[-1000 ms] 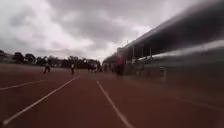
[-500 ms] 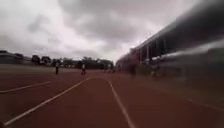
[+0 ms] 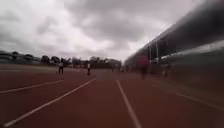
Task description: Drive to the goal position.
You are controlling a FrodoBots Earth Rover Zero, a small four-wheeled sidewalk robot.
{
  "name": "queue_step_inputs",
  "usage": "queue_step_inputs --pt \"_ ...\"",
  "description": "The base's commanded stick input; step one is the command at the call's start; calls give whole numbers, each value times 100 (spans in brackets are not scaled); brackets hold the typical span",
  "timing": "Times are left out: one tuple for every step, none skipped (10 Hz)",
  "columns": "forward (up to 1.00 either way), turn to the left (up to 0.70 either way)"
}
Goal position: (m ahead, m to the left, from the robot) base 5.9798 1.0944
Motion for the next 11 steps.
queue_step_inputs --pt "100 9" --pt "100 39" --pt "100 36" --pt "100 27" --pt "100 18" --pt "100 9" --pt "100 1" --pt "100 -1" --pt "100 -1" --pt "100 -1" --pt "100 -1"
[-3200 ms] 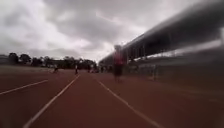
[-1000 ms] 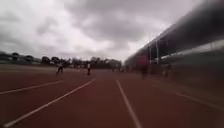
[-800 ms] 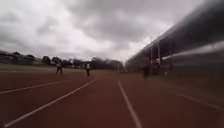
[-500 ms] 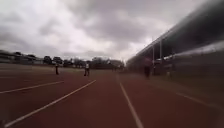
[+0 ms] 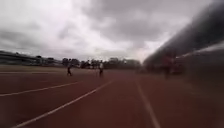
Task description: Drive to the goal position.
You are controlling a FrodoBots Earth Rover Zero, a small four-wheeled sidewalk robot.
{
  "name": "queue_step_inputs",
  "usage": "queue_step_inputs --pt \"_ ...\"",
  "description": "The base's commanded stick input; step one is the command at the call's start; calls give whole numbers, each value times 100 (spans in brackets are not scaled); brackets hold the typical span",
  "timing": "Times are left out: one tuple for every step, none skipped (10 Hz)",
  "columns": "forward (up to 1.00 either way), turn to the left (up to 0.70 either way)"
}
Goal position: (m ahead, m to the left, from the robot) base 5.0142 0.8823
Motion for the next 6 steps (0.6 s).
queue_step_inputs --pt "100 -1" --pt "100 -1" --pt "100 -2" --pt "100 -28" --pt "100 -34" --pt "100 -21"
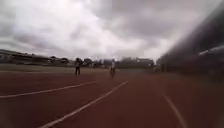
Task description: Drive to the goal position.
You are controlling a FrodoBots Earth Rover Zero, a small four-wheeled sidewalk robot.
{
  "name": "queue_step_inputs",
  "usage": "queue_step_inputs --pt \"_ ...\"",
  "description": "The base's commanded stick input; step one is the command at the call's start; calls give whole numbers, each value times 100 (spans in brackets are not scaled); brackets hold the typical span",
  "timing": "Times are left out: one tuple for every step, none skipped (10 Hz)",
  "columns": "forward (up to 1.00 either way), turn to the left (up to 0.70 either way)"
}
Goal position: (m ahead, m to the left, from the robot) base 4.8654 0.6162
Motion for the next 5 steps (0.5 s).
queue_step_inputs --pt "100 -8" --pt "100 -1" --pt "100 -1" --pt "100 -1" --pt "100 -1"
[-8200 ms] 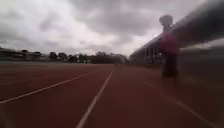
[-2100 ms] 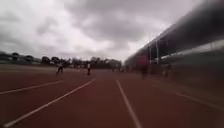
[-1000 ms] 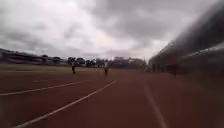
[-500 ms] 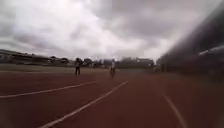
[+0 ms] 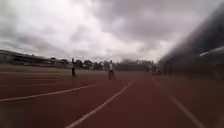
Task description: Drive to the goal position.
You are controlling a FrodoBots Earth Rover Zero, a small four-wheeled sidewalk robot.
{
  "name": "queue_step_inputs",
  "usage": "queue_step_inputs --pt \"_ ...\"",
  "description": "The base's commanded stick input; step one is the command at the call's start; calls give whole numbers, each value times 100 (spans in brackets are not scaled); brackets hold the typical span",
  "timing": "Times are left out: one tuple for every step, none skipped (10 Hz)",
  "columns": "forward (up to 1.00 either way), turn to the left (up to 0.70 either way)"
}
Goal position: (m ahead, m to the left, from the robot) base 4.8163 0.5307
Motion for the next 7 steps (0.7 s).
queue_step_inputs --pt "100 -1" --pt "100 -1" --pt "100 -1" --pt "100 -1" --pt "100 -1" --pt "100 -1" --pt "100 -1"
